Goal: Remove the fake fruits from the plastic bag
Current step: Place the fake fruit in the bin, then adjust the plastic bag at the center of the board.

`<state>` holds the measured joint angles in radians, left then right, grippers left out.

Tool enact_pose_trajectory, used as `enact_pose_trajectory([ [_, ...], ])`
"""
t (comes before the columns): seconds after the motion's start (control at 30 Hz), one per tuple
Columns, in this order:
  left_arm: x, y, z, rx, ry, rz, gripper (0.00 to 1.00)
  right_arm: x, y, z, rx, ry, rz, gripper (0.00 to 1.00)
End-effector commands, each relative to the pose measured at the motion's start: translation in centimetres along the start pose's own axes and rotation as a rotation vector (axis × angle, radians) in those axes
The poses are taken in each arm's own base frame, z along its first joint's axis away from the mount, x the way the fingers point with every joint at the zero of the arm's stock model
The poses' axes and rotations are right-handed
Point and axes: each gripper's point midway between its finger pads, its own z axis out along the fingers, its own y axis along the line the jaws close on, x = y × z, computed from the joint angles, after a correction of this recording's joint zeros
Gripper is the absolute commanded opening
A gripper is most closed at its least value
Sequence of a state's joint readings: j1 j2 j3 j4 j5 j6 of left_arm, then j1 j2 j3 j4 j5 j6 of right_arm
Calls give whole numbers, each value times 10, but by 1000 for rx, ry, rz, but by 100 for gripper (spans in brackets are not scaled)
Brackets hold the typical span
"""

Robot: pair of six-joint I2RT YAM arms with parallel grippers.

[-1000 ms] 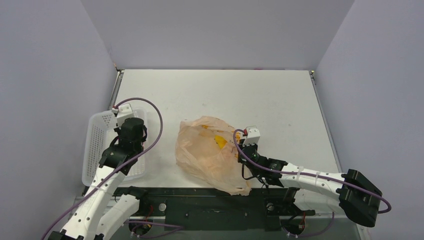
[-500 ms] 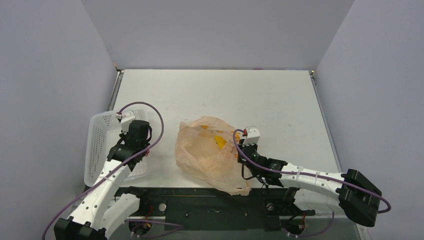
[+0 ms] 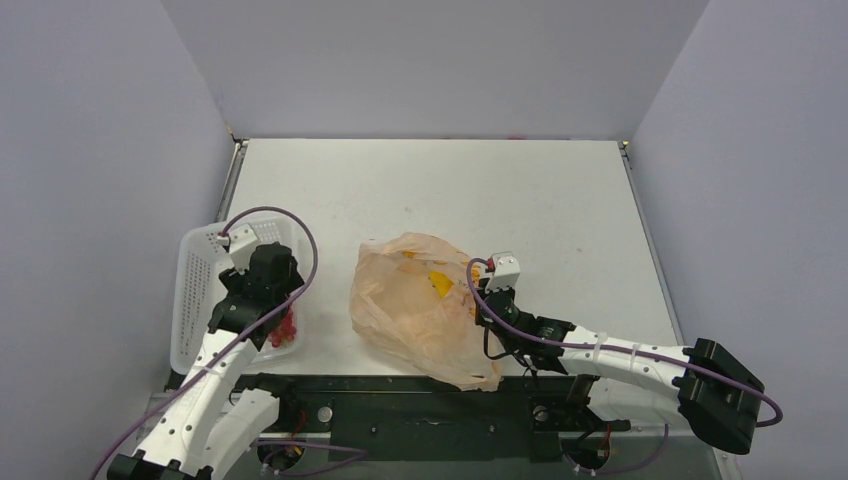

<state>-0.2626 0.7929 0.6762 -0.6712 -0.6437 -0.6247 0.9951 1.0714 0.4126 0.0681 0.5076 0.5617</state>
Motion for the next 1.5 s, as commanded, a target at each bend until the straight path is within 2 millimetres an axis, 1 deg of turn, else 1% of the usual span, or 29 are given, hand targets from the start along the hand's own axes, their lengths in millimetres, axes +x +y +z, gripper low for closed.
enact_pose_trajectory([
  [0.0, -19, -2, -8, 22, -56, -63, 73, -15, 7, 0, -23, -47, 44, 0],
  [0.13, -29, -14, -19, 108, -56, -56, 79, -16, 9, 1, -27, -44, 45, 0],
  [0.17, -28, -23, -24, 164, -37, -51, 80, -17, 9, 1, -29, -46, 45, 0],
  [0.2, -35, -31, -30, 215, -50, -42, 81, -18, 10, 1, -30, -45, 42, 0],
  [0.23, -33, -45, -37, 307, -25, -16, 82, -19, 10, 0, -30, -44, 39, 0],
  [0.27, -41, -55, -45, 373, -45, -24, 82, -21, 10, 0, -29, -47, 33, 0],
  [0.3, -38, -70, -55, 472, -24, -8, 83, -25, 12, -1, -31, -51, 32, 0],
  [0.33, -44, -79, -63, 536, -42, -19, 85, -29, 13, -1, -31, -56, 23, 0],
  [0.37, -46, -94, -73, 631, -39, -18, 88, -34, 15, -1, -36, -61, 13, 0],
  [0.4, -47, -101, -81, 687, -38, -17, 89, -41, 19, -1, -47, -68, 15, 0],
  [0.43, -46, -116, -94, 798, -25, -8, 89, -43, 21, 0, -52, -63, -4, 0],
  [0.47, -45, -123, -100, 850, -14, -4, 90, -51, 27, -1, -72, -68, -2, 0],
  [0.5, -43, -135, -114, 953, 3, 3, 90, -52, 29, 1, -79, -60, -23, 0],
  [0.53, -39, -142, -118, 994, 26, 8, 90, -57, 37, 2, -107, -57, -25, 0],
  [0.57, -35, -151, -130, 1081, 54, 14, 89, -60, 41, 3, -124, -57, -39, 0],
  [0.6, -30, -155, -131, 1106, 83, 17, 88, -64, 49, 4, -152, -53, -43, 0],
  [0.67, -20, -165, -147, 1222, 146, 27, 87, -74, 62, 5, -191, -63, -59, 0],
  [0.77, -17, -176, -167, 1378, 172, -3, 86, -94, 79, 3, -248, -86, -77, 0],
  [0.87, -17, -181, -189, 1522, 187, -11, 86, -123, 99, -7, -324, -125, -77, 0],
  [0.9, -20, -182, -193, 1547, 179, -19, 87, -127, 107, -11, -366, -124, -89, 0],
  [0.93, -19, -183, -196, 1562, 185, -16, 87, -137, 113, -16, -390, -139, -88, 0],
  [1.0, -15, -184, -193, 1564, 208, -13, 87, -144, 120, -23, -433, -145, -98, 0],
  [1.07, -7, -188, -196, 1598, 259, 9, 86, -144, 120, -26, -441, -142, -94, 0],
  [1.1, -1, -191, -197, 1611, 292, 22, 85, -139, 118, -26, -442, -132, -97, 0],
  [1.2, 5, -196, -219, 1703, 317, 71, 84, -122, 111, -24, -429, -99, -96, 0],
  [1.27, 12, -200, -244, 1786, 321, 122, 85, -106, 104, -21, -411, -65, -94, 0],
  [1.33, 12, -202, -258, 1818, 306, 142, 85, -91, 96, -17, -386, -33, -90, 0],
  [1.37, 8, -203, -258, 1805, 284, 138, 85, -81, 89, -15, -358, -7, -97, 0],
  [1.47, -11, -204, -255, 1719, 218, 137, 86, -70, 75, -12, -294, 31, -110, 0],
])
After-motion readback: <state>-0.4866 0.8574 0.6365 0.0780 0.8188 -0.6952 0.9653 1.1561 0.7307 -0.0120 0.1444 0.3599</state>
